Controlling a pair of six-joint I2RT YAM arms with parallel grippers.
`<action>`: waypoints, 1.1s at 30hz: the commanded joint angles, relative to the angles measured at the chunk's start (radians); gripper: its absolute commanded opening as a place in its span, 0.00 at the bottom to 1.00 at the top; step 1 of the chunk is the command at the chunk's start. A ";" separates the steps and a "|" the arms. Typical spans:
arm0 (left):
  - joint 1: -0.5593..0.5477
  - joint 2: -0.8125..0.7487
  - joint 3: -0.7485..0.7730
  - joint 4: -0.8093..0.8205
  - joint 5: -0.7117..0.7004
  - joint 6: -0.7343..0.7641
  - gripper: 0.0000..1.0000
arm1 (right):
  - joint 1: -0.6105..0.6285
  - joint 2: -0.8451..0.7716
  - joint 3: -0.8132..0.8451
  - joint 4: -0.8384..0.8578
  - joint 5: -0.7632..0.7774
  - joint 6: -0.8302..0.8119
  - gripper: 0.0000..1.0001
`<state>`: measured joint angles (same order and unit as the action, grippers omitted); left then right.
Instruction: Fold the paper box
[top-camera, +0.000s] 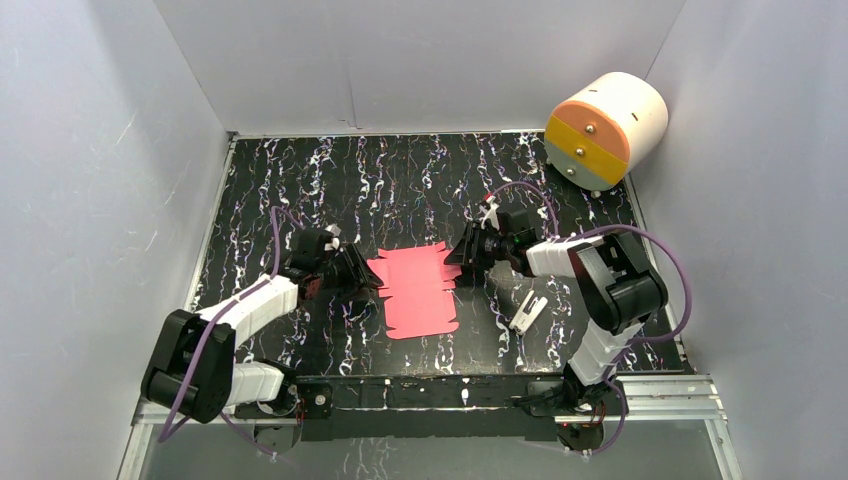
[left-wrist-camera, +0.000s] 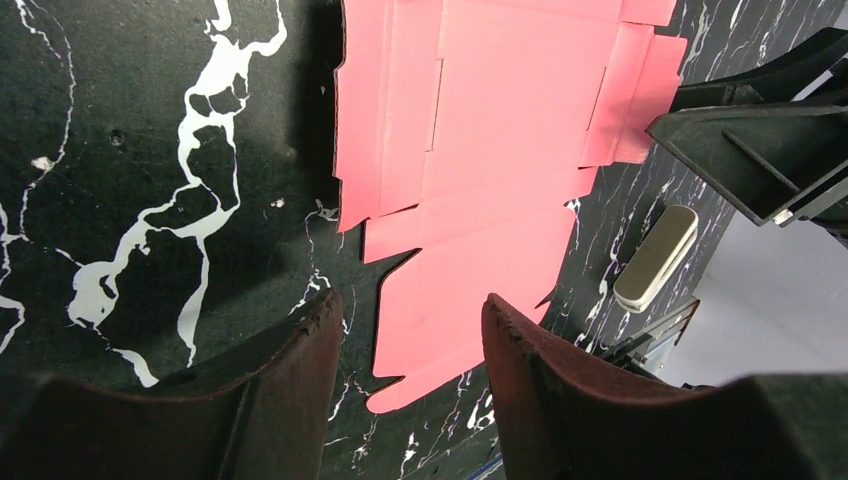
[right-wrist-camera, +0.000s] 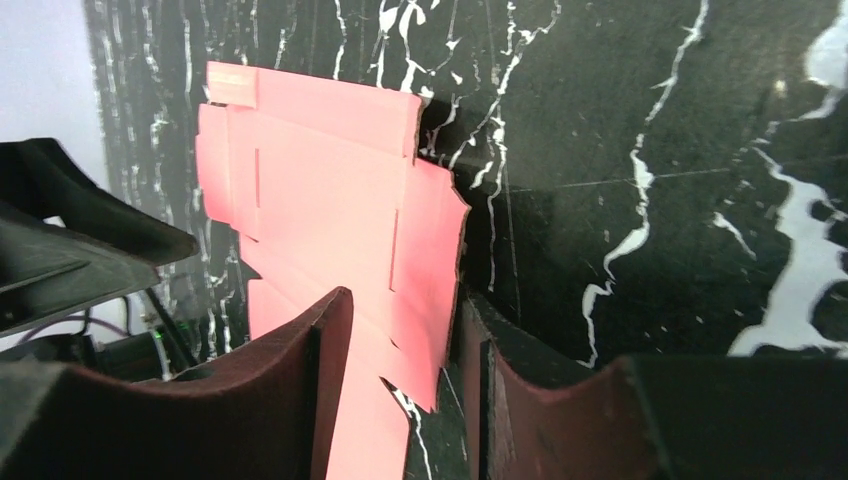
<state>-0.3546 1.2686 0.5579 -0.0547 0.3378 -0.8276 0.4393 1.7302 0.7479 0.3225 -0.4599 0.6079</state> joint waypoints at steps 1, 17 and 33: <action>0.015 -0.002 -0.018 0.039 0.041 -0.022 0.52 | -0.012 0.049 -0.018 0.130 -0.083 0.052 0.49; 0.085 -0.002 -0.104 0.179 0.145 -0.105 0.52 | -0.080 0.079 -0.087 0.435 -0.277 0.289 0.15; 0.089 0.084 -0.150 0.344 0.193 -0.155 0.51 | -0.103 0.095 -0.130 0.625 -0.336 0.448 0.09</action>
<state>-0.2703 1.3289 0.4179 0.2119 0.4850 -0.9600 0.3412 1.8282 0.6239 0.8486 -0.7635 1.0176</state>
